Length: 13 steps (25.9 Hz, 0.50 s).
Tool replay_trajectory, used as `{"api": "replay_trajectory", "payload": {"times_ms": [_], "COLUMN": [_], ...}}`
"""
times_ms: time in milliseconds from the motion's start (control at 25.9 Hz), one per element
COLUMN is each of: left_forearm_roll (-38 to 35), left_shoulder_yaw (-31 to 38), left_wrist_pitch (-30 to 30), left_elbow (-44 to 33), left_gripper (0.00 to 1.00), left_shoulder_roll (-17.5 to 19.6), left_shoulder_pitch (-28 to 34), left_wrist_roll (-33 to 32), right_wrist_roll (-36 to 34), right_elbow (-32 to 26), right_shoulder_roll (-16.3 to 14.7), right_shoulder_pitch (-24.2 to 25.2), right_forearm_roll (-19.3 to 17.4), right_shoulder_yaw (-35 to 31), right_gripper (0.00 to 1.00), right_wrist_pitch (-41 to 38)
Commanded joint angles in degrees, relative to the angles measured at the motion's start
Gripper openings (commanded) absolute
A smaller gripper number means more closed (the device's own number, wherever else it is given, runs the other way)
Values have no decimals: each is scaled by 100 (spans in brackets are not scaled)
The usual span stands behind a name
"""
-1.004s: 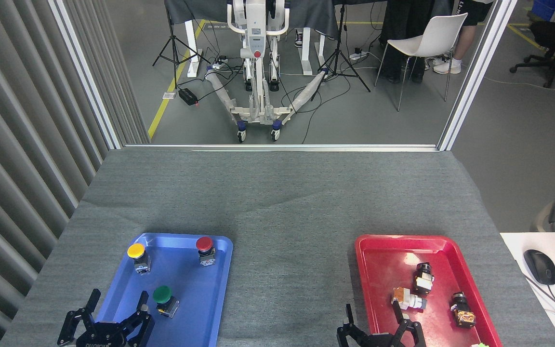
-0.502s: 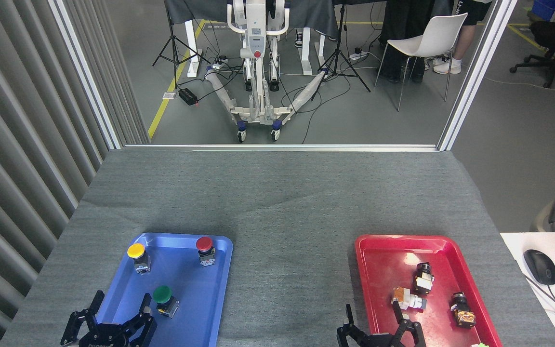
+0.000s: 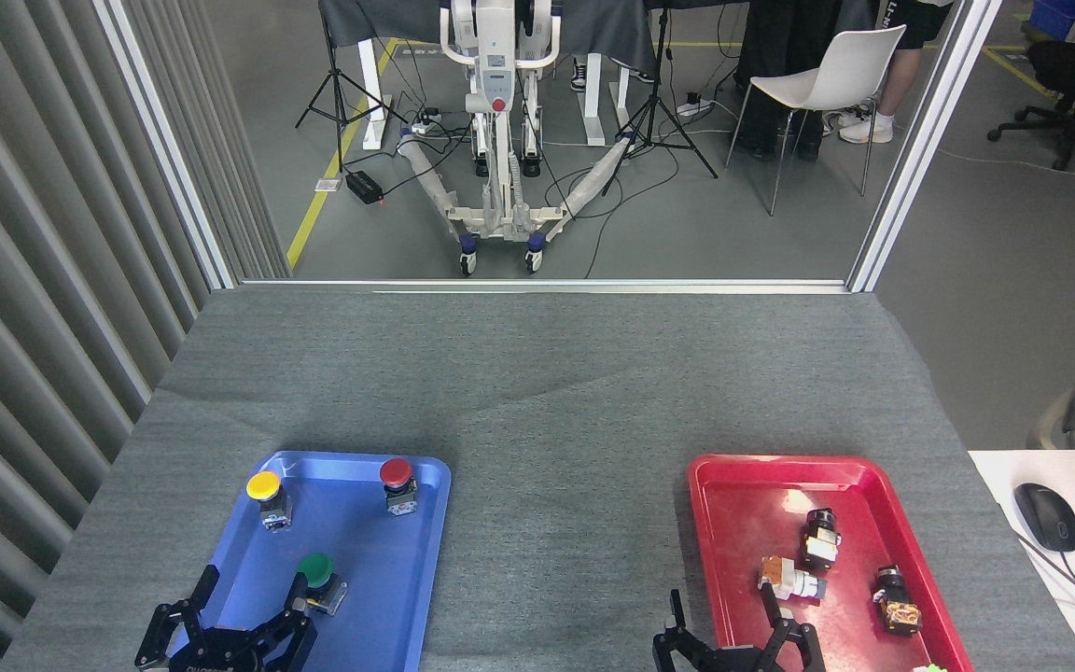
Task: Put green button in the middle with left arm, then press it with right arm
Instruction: 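Lower the left gripper onto the green button and grasp it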
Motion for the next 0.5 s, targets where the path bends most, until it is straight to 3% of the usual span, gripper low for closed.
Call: {"api": "replay_trajectory", "payload": {"times_ms": [0, 464], "left_forearm_roll": [-8, -8], "left_shoulder_yaw": [-7, -7], "left_wrist_pitch": [-151, -204], "left_elbow": [77, 183], "left_gripper": [99, 99], "left_shoulder_roll": [12, 30], "left_shoulder_pitch": [-17, -87], "left_wrist_roll": [-8, -17], "right_wrist_roll": [0, 0], "right_elbow": [0, 0], "right_shoulder_roll": [0, 0], "right_shoulder_pitch": [3, 3], "right_forearm_roll": [0, 0], "right_shoulder_yaw": [0, 0], "right_gripper": [100, 100], "right_wrist_pitch": [0, 9]}}
